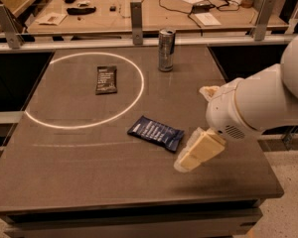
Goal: Pick rxbar blueberry
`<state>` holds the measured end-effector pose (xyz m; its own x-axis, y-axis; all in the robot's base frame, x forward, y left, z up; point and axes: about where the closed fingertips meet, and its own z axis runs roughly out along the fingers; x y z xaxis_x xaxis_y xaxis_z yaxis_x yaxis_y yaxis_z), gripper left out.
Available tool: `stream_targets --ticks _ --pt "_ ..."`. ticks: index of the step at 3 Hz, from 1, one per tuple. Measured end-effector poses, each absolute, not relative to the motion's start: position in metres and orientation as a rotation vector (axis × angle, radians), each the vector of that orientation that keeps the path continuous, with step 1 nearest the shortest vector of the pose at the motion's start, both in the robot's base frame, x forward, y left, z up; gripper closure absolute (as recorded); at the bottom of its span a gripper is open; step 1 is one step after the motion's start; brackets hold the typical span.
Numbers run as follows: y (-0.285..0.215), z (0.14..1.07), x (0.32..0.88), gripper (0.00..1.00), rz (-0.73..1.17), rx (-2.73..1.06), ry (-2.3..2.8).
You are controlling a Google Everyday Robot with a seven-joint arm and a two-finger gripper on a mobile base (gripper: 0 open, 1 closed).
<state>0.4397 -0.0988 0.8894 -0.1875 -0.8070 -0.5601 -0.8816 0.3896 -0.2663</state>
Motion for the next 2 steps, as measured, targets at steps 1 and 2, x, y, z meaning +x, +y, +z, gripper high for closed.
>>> stream_targets --ticks 1,2 --pt "-0.0906 0.8738 0.4464 0.00 0.050 -1.432 2.103" --pt "-0.0979 0.8731 0.4492 0.00 0.043 -1.360 2.158"
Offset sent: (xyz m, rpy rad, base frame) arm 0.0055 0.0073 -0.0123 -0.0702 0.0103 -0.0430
